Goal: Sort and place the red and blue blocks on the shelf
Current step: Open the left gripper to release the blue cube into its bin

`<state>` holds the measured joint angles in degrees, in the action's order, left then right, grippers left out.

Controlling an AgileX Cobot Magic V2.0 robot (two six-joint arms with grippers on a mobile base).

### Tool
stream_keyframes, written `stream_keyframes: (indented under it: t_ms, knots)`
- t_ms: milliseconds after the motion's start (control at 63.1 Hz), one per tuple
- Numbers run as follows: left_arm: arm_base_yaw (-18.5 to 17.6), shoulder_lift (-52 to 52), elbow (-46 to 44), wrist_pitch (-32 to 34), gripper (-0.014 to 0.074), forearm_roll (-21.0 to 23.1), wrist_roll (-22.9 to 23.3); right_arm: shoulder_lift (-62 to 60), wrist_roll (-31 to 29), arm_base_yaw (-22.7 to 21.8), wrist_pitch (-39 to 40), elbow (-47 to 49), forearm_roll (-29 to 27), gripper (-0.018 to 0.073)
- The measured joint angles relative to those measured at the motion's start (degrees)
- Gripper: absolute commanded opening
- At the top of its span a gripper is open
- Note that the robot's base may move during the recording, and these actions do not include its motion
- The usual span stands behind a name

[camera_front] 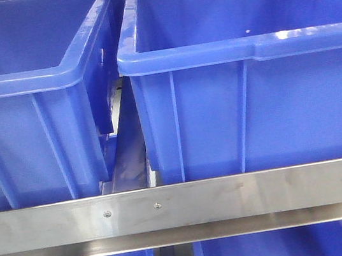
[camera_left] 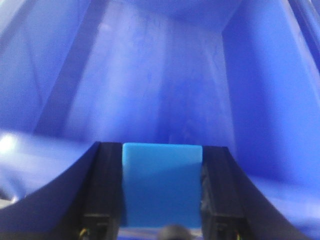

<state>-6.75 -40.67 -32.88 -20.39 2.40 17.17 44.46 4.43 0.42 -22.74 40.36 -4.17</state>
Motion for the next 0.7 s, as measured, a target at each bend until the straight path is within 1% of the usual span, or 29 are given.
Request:
stream_keyframes:
  t_ms: [95,269,396,697]
  knots:
    - [0.0,-4.8,-3.6,0.1,0.0125,-0.9,0.0,4.3,0.0,0.4,0.2,3.0,0.0,0.0049]
    - [0.0,-13.5,-10.0,0.4,0.0125,-1.1,0.0,11.5,0.0,2.5,0.8,7.7,0.0,0.0049]
    - [0.0,-20.1,-14.1,1.1,0.0125,-1.4,-0.1,16.9,0.0,4.0,2.7,10.1,0.0,0.0049]
    - [0.0,-30.1,-17.7,2.6,0.0125,-1.6,-0.1,24.7,-0.1,4.3,4.9,12.6,0.0,0.0049]
